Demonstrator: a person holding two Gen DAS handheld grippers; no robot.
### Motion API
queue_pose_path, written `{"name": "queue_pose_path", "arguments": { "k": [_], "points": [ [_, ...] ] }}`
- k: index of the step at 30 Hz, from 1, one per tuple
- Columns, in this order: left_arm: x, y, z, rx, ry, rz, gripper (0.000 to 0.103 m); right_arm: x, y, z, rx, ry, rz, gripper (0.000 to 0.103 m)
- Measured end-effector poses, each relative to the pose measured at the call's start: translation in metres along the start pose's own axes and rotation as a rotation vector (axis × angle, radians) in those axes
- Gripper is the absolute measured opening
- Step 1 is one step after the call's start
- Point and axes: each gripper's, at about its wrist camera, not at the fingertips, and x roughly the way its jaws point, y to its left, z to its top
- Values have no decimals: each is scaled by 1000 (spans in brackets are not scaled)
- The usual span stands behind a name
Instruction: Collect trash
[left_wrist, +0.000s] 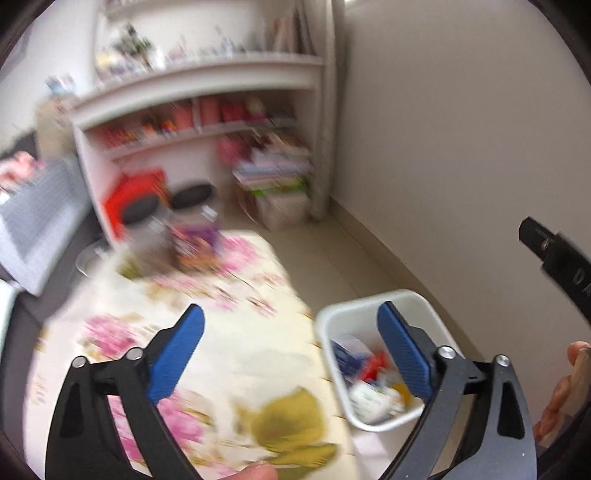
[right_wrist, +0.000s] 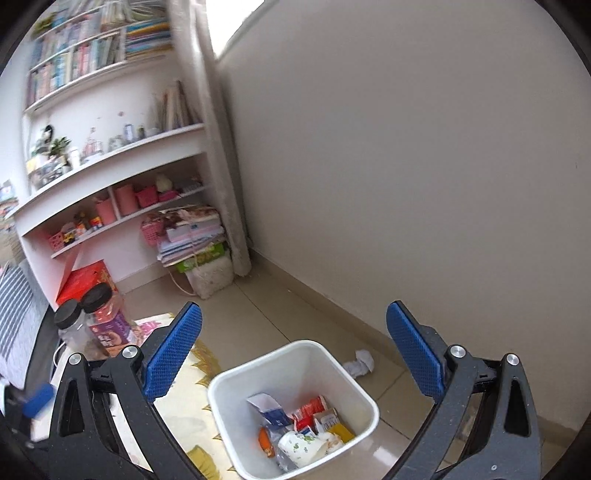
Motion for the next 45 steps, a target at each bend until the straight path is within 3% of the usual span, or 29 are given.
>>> {"name": "queue_pose_path", "arguments": {
  "k": [5, 11, 19, 24, 33, 45],
  "points": [
    [-33, 33, 2, -32, -131, 154, 96, -16, 25, -8, -46, -28, 28, 96],
    [-56, 73, -1, -101, -138, 220, 96, -34, 46, -11, -72, -40, 45, 96],
    [-84, 82, -19, -152, -140, 154, 96, -54, 61, -43, -86, 24, 92, 96],
    [-79, 83, -33, -130, -125, 167, 96, -47, 65, -57, -64, 41, 122, 96],
    [-67, 88, -38, -134, -95, 175, 96, -53, 68, -62, -77, -21, 145, 96],
    [-67, 88, -38, -138, -96, 173, 96, -55, 70, -64, -121, -26, 156, 96]
  ]
}}
